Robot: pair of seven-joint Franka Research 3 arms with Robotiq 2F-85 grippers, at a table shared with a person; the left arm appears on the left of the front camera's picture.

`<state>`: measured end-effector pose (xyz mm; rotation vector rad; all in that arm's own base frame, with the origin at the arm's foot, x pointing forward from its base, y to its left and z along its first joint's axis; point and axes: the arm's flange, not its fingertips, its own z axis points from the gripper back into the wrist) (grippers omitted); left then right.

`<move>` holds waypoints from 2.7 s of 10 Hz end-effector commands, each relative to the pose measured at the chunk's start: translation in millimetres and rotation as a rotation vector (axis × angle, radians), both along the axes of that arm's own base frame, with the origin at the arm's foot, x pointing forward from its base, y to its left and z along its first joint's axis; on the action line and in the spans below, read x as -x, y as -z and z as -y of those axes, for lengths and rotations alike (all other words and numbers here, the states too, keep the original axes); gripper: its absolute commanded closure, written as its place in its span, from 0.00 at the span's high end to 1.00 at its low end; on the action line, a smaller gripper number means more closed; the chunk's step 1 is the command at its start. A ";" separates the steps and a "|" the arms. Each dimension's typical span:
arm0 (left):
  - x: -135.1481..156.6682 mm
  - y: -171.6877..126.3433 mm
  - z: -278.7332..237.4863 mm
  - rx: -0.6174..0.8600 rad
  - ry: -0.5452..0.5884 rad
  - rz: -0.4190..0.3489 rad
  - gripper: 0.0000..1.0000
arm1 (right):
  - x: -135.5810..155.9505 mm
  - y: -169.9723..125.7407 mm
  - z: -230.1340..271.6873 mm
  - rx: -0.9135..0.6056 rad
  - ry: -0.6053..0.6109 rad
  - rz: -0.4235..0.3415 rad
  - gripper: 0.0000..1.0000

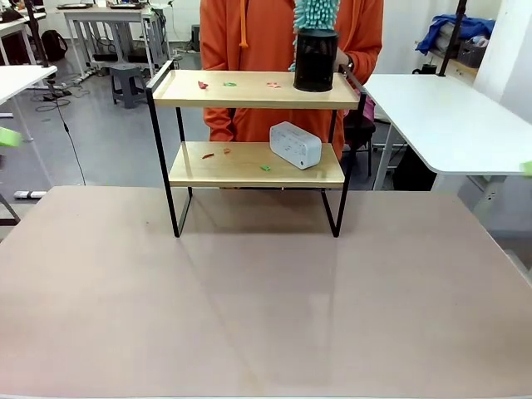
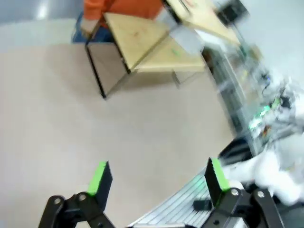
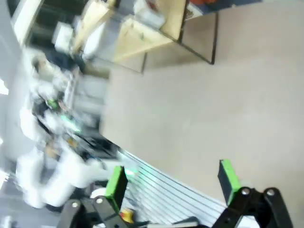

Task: Clean the shelf.
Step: Pick up the Duster from the human.

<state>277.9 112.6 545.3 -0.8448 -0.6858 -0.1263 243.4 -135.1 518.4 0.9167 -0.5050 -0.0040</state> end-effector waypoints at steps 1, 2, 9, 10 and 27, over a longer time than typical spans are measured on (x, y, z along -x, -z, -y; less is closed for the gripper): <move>11.8 77.9 -36.0 0.529 -0.313 0.126 1.00 | 23.3 84.3 43.9 -0.517 0.275 0.025 1.00; -0.8 104.5 -39.6 0.619 -0.308 0.072 1.00 | 24.3 103.6 56.6 -0.582 0.339 0.012 1.00; 11.5 46.5 -86.6 0.301 -0.210 -0.019 1.00 | 35.1 57.0 86.2 -0.299 0.205 -0.037 1.00; 11.5 46.5 -86.6 0.301 -0.210 -0.019 1.00 | 35.1 57.0 86.2 -0.299 0.205 -0.037 1.00; 11.5 46.5 -86.6 0.301 -0.210 -0.019 1.00 | -205.7 -11.2 -59.7 -0.652 0.255 -0.613 1.00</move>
